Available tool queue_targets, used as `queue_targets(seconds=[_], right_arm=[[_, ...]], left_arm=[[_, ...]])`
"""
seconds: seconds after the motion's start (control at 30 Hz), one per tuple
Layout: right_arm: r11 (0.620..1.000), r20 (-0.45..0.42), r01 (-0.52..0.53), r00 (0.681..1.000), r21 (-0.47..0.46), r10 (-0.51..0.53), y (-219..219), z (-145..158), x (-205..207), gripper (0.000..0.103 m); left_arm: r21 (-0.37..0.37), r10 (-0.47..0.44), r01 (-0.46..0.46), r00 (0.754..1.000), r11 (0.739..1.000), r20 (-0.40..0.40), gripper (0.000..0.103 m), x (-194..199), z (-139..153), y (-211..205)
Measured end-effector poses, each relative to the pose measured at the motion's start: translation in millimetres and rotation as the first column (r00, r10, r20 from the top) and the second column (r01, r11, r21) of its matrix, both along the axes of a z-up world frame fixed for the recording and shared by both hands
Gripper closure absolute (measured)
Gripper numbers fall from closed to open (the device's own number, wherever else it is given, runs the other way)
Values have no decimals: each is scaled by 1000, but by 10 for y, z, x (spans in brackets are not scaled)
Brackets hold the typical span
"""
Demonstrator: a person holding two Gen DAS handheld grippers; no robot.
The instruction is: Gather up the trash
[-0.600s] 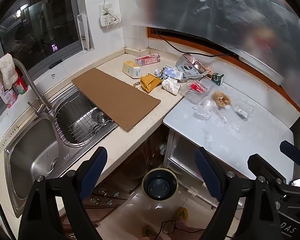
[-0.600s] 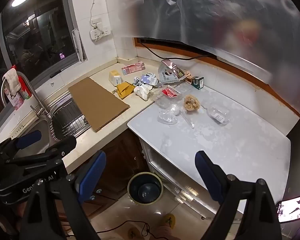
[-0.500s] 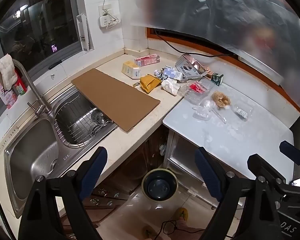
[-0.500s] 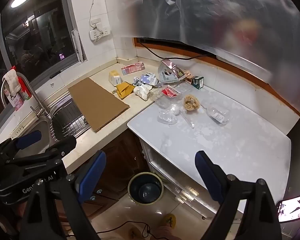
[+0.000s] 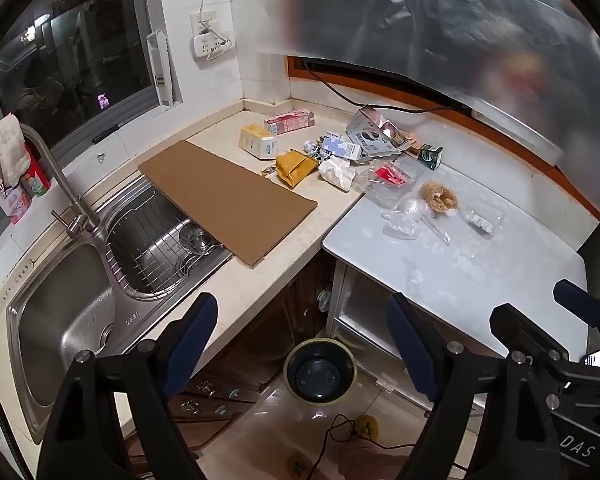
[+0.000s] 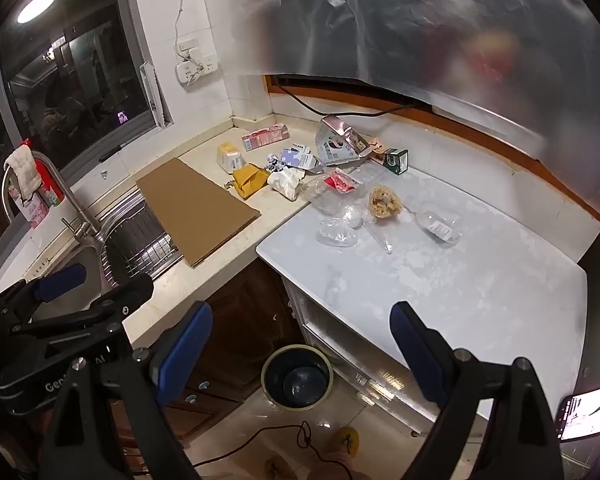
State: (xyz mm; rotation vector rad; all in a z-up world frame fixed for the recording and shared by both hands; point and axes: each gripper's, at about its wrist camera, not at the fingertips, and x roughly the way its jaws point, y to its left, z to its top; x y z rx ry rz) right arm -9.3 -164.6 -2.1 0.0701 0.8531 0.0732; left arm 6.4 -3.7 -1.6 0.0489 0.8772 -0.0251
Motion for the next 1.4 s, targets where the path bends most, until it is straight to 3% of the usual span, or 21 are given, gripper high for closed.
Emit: queue_targets(seconds=[1.4], right_arm=[[1000, 4, -2, 1000, 17, 2, 98, -4, 1, 12]], left_arm=[[-3, -6, 6, 1000, 1000, 10, 20, -6, 79, 94]])
